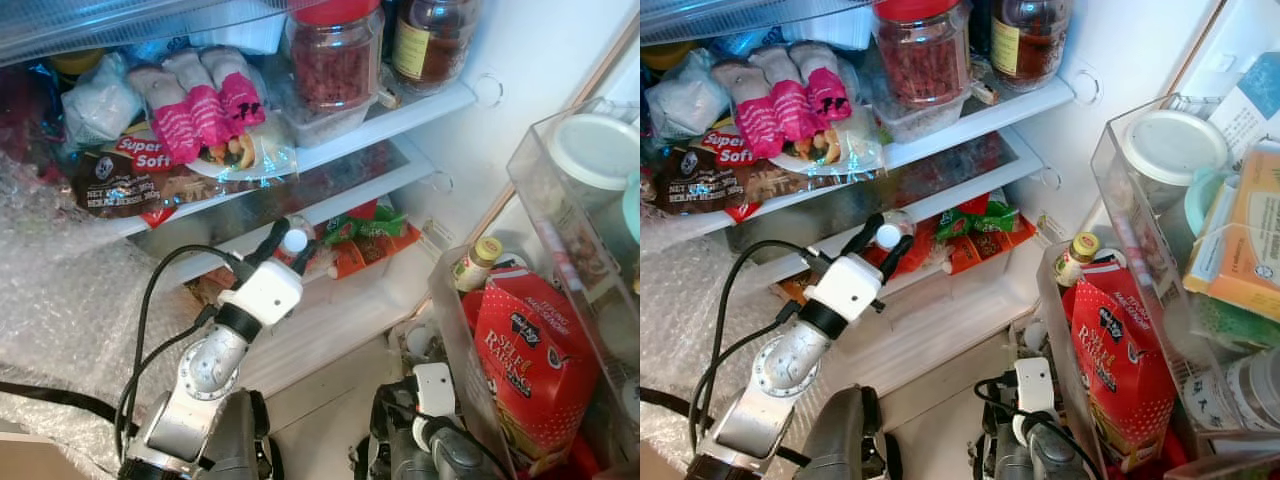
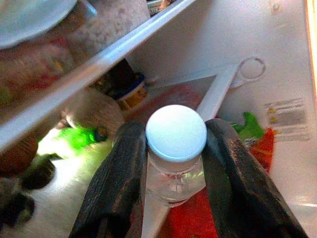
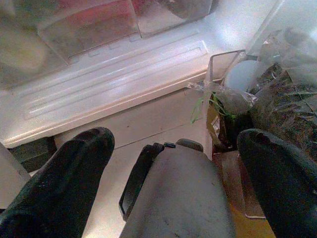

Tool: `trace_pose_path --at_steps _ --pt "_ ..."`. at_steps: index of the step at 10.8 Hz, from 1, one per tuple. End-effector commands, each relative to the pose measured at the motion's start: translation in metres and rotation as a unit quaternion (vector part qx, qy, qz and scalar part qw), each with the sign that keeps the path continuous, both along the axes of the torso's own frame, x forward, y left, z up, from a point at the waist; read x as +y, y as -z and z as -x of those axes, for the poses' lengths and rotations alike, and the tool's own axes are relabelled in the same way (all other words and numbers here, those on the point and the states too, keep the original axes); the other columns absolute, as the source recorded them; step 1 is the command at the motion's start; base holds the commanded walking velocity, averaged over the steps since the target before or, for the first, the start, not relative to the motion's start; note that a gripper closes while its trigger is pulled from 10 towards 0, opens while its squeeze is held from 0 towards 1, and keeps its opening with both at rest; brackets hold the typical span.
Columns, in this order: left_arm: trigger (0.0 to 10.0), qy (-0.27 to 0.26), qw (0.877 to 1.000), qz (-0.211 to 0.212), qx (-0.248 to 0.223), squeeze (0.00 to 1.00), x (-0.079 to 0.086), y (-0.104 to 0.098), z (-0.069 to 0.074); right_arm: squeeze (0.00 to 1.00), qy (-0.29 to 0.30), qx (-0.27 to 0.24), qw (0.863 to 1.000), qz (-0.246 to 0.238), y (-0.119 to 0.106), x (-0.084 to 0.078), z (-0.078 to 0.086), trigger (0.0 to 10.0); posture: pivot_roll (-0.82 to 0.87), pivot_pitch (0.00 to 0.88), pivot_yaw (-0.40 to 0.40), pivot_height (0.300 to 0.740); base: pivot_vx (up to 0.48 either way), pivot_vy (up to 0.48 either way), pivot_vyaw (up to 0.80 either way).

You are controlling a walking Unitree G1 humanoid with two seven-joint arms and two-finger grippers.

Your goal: Restocking fridge

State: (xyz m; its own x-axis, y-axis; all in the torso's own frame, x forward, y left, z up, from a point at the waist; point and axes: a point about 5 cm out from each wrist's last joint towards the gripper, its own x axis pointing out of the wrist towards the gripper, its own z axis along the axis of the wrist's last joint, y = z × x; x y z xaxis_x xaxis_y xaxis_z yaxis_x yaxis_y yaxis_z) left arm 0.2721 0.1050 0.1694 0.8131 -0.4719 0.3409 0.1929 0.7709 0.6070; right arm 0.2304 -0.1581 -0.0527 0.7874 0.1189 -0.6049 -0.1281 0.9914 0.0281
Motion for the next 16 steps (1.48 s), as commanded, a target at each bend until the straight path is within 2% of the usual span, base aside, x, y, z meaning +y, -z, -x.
trace_pose_path --at_steps 1,2,3,5,6,9,10,12,14,16 --pt "10.0 -0.032 0.999 -0.029 -0.033 0.0 0.008 0.001 -0.001 0.0 0.012 0.091 0.996 -0.006 0.027 -0.001 0.042 10.0 -0.04 0.267 0.0 0.612 0.0 0.0 0.0" --pt "10.0 -0.038 0.998 -0.035 -0.043 0.0 0.009 0.0 -0.002 0.0 0.012 0.091 0.996 -0.006 0.027 -0.001 0.042 10.0 -0.04 0.268 -0.001 0.612 0.0 0.0 0.0" --pt "10.0 -0.045 0.993 -0.066 -0.085 0.0 0.009 -0.006 -0.001 0.0 0.012 0.09 0.996 -0.006 0.027 -0.001 0.042 10.0 -0.04 0.268 -0.002 0.612 0.0 0.0 0.0" --pt "10.0 -0.057 0.993 -0.067 -0.079 0.0 0.01 0.0 -0.003 0.0 0.012 0.09 0.996 -0.006 0.027 -0.002 0.042 10.0 -0.04 0.265 -0.002 0.612 0.0 0.0 0.0" --pt "10.0 -0.086 0.996 -0.019 -0.022 0.0 0.018 0.015 -0.008 0.0 0.012 0.09 0.996 -0.006 0.027 -0.001 0.042 10.0 -0.05 0.263 -0.002 0.612 0.0 0.0 0.0" --pt "10.0 -0.139 0.986 0.085 0.038 0.0 0.036 0.027 -0.015 0.0 0.011 0.09 0.996 -0.005 0.027 -0.002 0.042 10.0 -0.05 0.263 -0.004 0.612 0.0 0.0 0.0" --pt "10.0 -0.149 0.98 0.114 0.062 0.0 0.04 0.031 -0.018 0.0 0.011 0.09 0.996 -0.005 0.027 -0.002 0.042 10.0 -0.05 0.265 -0.006 0.612 0.0 0.0 0.0" --pt "10.0 -0.151 0.961 0.177 0.147 0.0 0.042 0.049 -0.021 0.0 0.011 0.091 0.996 -0.004 0.027 -0.002 0.042 10.0 -0.05 0.267 -0.007 0.612 0.0 0.0 0.0" --pt "10.0 -0.156 0.947 0.2 0.198 0.0 0.043 0.062 -0.02 0.0 0.01 0.091 0.996 -0.005 0.027 -0.002 0.042 10.0 -0.05 0.268 -0.008 0.612 0.0 0.0 0.0" --pt "10.0 -0.167 0.942 0.19 0.222 0.0 0.046 0.069 -0.021 0.0 0.01 0.091 0.996 -0.005 0.027 -0.002 0.042 10.0 -0.05 0.269 -0.008 0.612 0.0 0.0 0.0"
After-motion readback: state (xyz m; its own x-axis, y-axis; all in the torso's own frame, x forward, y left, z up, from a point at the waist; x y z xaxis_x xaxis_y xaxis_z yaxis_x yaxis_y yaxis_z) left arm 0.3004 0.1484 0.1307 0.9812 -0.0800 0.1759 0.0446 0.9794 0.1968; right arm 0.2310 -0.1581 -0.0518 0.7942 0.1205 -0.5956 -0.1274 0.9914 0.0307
